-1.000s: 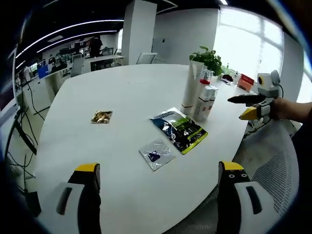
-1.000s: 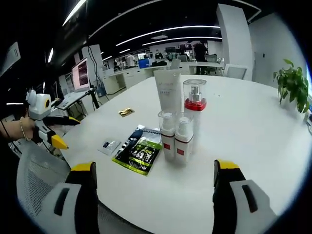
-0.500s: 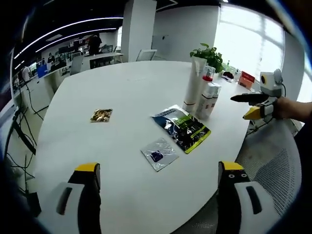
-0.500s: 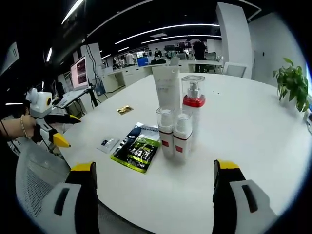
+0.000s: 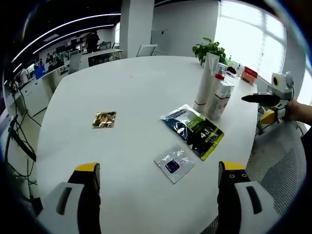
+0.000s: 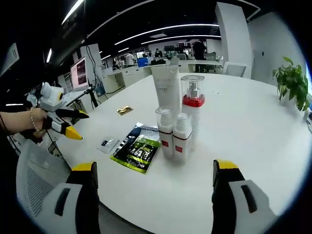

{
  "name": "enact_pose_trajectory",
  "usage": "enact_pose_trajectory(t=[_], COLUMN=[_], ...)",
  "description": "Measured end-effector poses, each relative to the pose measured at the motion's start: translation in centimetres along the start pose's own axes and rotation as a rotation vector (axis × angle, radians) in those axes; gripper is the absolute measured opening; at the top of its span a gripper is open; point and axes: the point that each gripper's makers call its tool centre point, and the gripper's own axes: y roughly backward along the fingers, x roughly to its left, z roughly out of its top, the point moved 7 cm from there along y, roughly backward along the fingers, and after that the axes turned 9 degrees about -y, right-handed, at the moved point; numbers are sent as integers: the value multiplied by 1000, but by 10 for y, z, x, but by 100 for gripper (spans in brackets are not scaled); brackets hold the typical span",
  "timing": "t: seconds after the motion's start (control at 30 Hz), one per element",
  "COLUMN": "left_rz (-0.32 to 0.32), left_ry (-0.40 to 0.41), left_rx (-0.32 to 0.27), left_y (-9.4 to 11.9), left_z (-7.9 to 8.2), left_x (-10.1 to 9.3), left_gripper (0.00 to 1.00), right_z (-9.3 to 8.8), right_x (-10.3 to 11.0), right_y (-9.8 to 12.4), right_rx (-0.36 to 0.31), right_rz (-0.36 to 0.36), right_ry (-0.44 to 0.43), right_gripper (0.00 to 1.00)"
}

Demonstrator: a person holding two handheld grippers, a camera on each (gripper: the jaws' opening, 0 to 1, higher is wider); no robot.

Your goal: Arrange the skincare products in the storage area until every visible bottle or jar stands upright without overlapping.

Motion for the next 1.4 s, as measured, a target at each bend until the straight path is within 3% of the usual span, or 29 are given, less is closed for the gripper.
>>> enact_pose_trajectory(t=[0.37, 0.6, 1.13, 1.4], left_rz=[1, 0, 32, 51], left_ry=[-21, -38, -43, -26], left_rx=[27, 73, 128, 189], left_y=[-25, -46, -90, -117], left_z=[17, 19, 33, 37], left_x=[30, 59, 100, 120], left_gripper=[93, 93, 87, 84], right_z=[-1, -1, -5, -6], right_x=[-3, -3, -9, -11], right_y=[-1, -2, -4, -4], right_rx=[7, 2, 17, 20], right_rz=[-7, -4, -14, -25], right_ry=[-9, -23, -55, -66], right_gripper=[99, 99, 99, 98])
